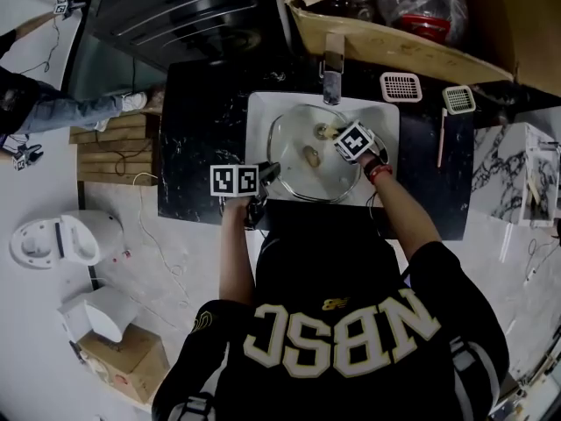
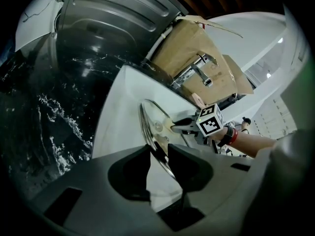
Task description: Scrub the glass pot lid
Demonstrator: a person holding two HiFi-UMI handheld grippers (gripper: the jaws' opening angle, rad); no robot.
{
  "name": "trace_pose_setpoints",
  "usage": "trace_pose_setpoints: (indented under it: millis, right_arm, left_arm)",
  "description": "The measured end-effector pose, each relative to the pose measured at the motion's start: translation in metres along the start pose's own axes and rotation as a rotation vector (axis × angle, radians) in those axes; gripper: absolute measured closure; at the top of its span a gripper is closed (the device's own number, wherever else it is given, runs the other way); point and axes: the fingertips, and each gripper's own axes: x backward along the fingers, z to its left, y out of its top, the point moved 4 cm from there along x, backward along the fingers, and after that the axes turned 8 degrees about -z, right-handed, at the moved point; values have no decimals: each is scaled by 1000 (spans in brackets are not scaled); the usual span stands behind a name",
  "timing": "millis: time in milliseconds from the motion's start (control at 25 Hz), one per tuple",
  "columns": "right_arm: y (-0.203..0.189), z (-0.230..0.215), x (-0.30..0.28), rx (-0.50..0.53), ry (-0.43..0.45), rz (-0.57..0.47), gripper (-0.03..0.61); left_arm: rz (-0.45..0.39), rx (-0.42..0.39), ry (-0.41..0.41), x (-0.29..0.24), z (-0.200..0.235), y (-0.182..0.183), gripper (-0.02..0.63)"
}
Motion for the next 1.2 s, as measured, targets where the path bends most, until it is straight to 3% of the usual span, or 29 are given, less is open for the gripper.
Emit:
trace_pose_setpoints:
  millis: [200,560,760,880,1200]
  right_arm:
    - [-32,11,26,51,44,110,500]
    - [-50,71,53,71,187,154,503]
    - [-43,108,65,51,358,75,503]
    - [-26,129,64,51,417,24,503]
    - [33,140,35,20,372,-134,499]
  left_arm:
    - [-3,-5,-2,0,-1,1,491]
    - [-9,0,-3,1,-2,-1,492]
    - [-6,-11,3,1,-2,0,491]
    - [-4,-18,8,1,-2,1,491]
    - [9,-29,26,0,0,-1,491]
